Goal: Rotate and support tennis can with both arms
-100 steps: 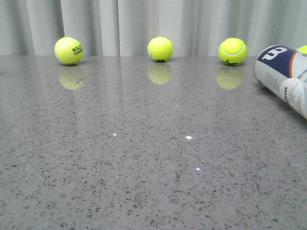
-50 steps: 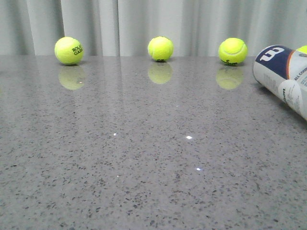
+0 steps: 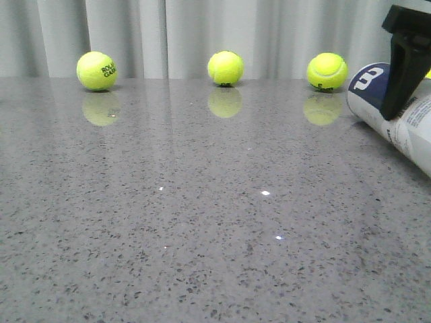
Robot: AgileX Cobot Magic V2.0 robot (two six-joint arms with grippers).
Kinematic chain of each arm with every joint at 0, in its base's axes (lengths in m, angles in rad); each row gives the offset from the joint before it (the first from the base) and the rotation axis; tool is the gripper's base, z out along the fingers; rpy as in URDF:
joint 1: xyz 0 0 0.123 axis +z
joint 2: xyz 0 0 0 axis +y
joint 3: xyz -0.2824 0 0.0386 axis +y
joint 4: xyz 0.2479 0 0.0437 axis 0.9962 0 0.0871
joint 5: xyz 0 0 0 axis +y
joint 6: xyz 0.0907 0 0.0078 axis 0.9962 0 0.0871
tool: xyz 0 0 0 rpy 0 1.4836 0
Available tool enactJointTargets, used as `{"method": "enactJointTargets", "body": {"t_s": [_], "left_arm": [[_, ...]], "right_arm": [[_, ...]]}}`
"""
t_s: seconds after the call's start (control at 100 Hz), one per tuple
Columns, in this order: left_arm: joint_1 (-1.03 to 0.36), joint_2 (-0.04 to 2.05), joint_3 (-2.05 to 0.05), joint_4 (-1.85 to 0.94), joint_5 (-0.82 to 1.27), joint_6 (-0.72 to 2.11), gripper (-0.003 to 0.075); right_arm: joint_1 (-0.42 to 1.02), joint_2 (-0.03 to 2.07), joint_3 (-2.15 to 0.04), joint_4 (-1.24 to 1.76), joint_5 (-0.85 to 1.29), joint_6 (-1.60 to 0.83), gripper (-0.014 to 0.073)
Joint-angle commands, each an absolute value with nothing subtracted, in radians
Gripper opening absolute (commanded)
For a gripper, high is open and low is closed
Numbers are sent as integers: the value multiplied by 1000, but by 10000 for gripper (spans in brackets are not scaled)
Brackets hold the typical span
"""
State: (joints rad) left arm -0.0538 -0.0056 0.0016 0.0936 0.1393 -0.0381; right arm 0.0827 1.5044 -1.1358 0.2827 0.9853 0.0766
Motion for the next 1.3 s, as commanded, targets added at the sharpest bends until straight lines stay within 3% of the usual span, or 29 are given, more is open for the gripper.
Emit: {"method": "enactJointTargets", "body": {"t_s": [0.0, 0.17, 0.22, 0.42, 0.69, 0.96, 1.09, 1.14, 1.24, 1.29], "left_arm": [[-60, -41, 46, 87, 60, -46, -19], [-60, -41, 46, 87, 60, -46, -18], [-60, -41, 46, 87, 60, -46, -18], [-60, -41, 46, 87, 60, -46, -18], [-60, -41, 46, 87, 60, -46, -18], [-60, -41, 46, 87, 60, -46, -19], [-60, -41, 46, 87, 60, -46, -18], [-60, -41, 46, 87, 60, -46, -19], [-60, -41, 46, 87, 60, -46, -19], [-60, -41, 46, 87, 60, -46, -18]], "right_arm": [[80, 1486, -1170, 300, 957, 67, 589], [80, 1488, -1188, 300, 972, 48, 293], [85, 1485, -1218, 300, 999, 0, 254], [187, 1478, -1361, 299, 1070, -371, 255], [369, 1502, -1377, 296, 1055, -1198, 254], [382, 1597, -1377, 297, 1019, -1268, 255], [382, 1606, -1377, 297, 1005, -1268, 308], [382, 1606, -1377, 297, 1008, -1268, 394], [382, 1606, -1377, 297, 1017, -1268, 646], [382, 1606, -1377, 296, 1018, -1268, 651]]}}
